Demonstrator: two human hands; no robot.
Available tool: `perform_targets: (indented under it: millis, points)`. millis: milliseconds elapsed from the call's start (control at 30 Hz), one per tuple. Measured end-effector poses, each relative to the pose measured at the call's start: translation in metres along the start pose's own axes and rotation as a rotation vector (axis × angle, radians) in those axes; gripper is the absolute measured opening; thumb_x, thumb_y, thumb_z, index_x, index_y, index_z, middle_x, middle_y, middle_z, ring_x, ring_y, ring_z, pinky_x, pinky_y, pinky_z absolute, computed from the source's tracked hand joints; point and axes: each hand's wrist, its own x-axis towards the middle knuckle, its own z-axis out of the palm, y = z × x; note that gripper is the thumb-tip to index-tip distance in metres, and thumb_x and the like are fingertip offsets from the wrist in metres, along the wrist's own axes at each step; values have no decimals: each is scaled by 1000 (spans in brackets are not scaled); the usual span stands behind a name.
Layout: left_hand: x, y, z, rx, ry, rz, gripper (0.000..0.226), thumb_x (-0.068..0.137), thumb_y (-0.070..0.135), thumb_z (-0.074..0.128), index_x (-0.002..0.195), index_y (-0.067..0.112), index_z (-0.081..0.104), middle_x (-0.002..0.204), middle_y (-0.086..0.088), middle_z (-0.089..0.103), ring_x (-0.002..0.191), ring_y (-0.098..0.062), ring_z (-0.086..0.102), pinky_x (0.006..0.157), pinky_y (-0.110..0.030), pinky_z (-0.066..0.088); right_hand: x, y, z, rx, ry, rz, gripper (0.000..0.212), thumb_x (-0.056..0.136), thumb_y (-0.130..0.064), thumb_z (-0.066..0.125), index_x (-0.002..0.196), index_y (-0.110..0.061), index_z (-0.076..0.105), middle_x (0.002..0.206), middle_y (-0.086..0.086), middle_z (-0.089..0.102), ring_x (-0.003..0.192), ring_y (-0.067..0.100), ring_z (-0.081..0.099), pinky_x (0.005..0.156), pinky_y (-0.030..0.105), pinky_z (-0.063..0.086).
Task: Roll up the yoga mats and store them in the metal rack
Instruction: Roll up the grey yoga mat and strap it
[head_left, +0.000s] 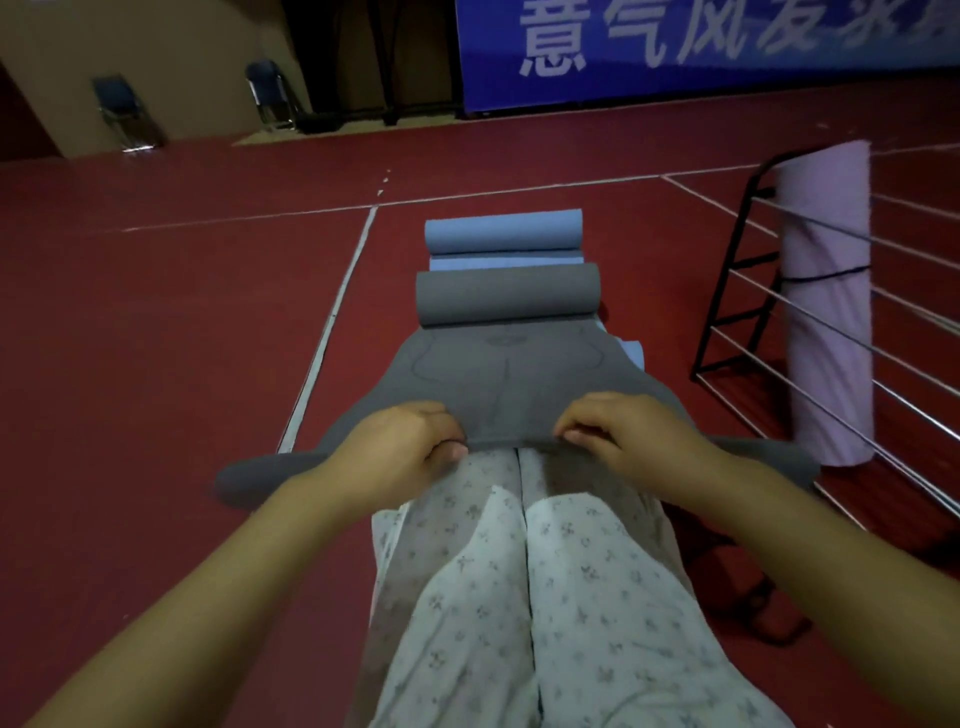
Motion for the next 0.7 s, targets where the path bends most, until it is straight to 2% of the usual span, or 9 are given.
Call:
perform_targets:
  millis: [67,233,333,400,467,500,567,633,700]
  points:
    - [-2,4,-1,54,3,6,37,93,36,41,103,13,68,98,-1,61,93,-22,58,73,-30,43,-8,2,9,-13,73,-20,13,93,-14,58,98,-11,70,96,3,67,90,21,61,80,33,47]
    - [2,10,8,-37,-17,-58,22,98,24,49,104,9,64,100,-5,60,96,-24,56,77,-31,41,-19,16,24,-23,231,-6,15,93,-13,55,98,-14,69,94,1,67,86,20,61,73,33,48]
    - [13,5,19,-232,-38,-221,21,97,28,50,113,15,57,99,4,63,95,-18,58,80,-30,44,-14,33,39,-12,218,68,17,95,-14,53,104,-16,68,100,0,67,90,21,62,75,36,49]
    - [17,0,27,-275,-43,-243,24,97,31,49,119,22,46,89,12,58,83,-11,57,73,-31,45,-10,38,48,21,232,106,18,96,-16,53,105,-15,68,102,0,68,91,20,63,75,34,49]
    - [21,-6,31,-278,8,-204,24,96,29,51,119,25,44,91,14,53,76,-3,52,69,-30,43,-7,41,56,-27,368,54,17,95,-17,53,100,-13,69,93,3,68,83,22,63,70,31,49]
    - [22,-9,32,-250,63,-157,23,96,27,53,118,26,47,97,13,52,78,-4,52,70,-30,43,-7,42,59,-92,456,-19,18,94,-19,51,97,-13,67,89,4,66,80,22,61,68,31,48]
    - [27,-14,34,-69,185,-17,23,90,26,54,113,29,54,104,6,53,86,-14,50,73,-32,39,-12,45,67,-193,578,-170,20,97,-25,45,99,-15,62,94,3,59,83,19,53,75,28,42]
    - [31,-11,38,102,280,84,22,81,20,52,97,29,63,94,3,54,86,-17,42,75,-31,23,-19,48,68,-238,622,-265,21,98,-30,47,103,-17,63,100,0,52,86,17,49,82,27,32]
    - [34,1,43,177,324,118,23,73,13,47,82,23,67,84,0,53,82,-18,36,69,-29,12,-22,49,64,-280,642,-289,24,95,-30,54,101,-14,71,97,-1,57,85,16,51,86,31,31]
